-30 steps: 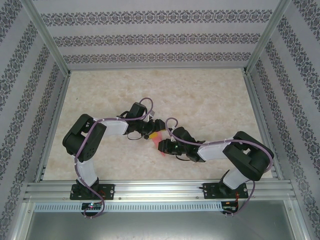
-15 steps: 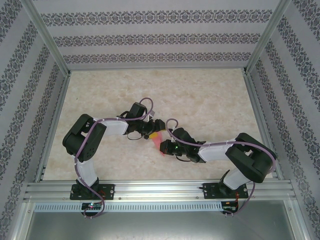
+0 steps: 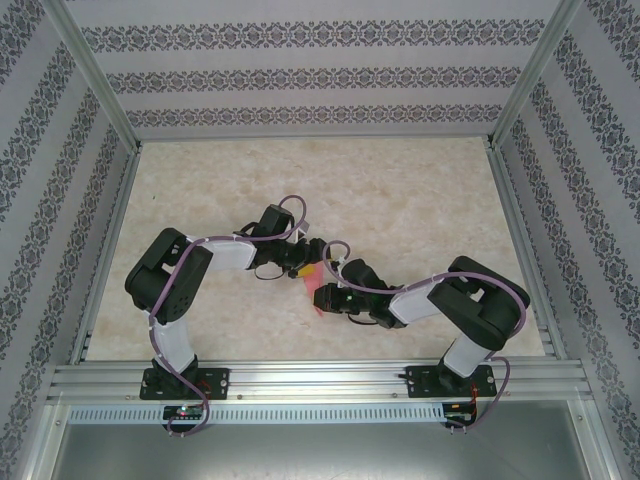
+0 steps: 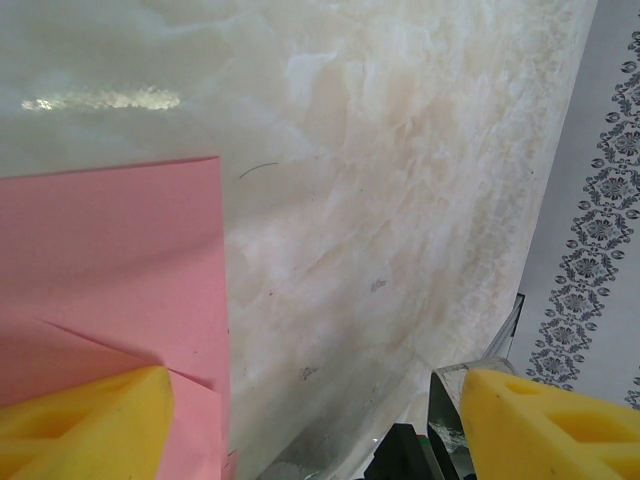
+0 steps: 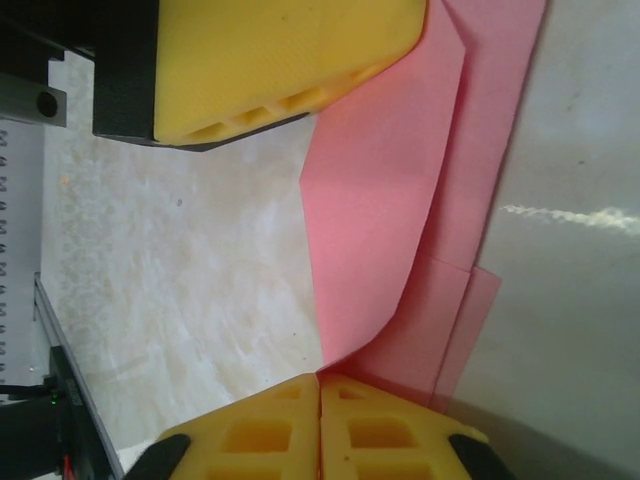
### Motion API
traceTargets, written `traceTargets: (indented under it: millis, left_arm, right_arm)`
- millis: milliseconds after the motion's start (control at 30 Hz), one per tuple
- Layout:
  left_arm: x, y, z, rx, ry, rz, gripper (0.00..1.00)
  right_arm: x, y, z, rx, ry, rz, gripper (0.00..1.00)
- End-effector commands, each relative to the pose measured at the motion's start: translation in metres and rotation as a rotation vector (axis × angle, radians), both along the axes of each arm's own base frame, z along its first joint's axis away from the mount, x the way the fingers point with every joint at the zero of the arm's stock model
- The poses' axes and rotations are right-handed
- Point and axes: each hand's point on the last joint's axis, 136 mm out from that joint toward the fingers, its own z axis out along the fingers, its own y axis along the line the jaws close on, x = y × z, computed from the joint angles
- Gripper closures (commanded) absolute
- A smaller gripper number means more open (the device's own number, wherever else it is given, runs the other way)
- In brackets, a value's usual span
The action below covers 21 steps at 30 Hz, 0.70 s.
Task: Fold a paper plane with a square sheet of paper (pick it up from the middle)
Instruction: Fold the wing for the fifth time at the center of the table.
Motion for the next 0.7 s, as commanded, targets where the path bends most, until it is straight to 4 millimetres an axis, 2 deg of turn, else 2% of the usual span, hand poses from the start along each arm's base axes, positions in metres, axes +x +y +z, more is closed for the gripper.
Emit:
traceTargets:
  millis: [0,267,433,667]
  left_arm:
    - [-0.007,0.009,-0.023,0.081,0.021,0.004,0.23]
    - [-0.008,0.01,-0.025,0.087,0.025,0.004,0.23]
    - [-0.008,0.009,-0.023,0.082,0.024,0.001,0.23]
    - [-0.008,0.009,-0.024,0.083,0.027,-0.001,0.23]
  right_arm:
    - [-0.016,-0.003,-0.013,-0.012,0.062,0.017,0.87]
    - [-0.021,-0.011,-0.012,-0.039,0.074,0.011,0.82]
    - [-0.018,-0.011,-0.002,-0.041,0.055,0.003,0.81]
    - [-0.022,-0.014,-0.007,-0.082,0.08,0.015,0.91]
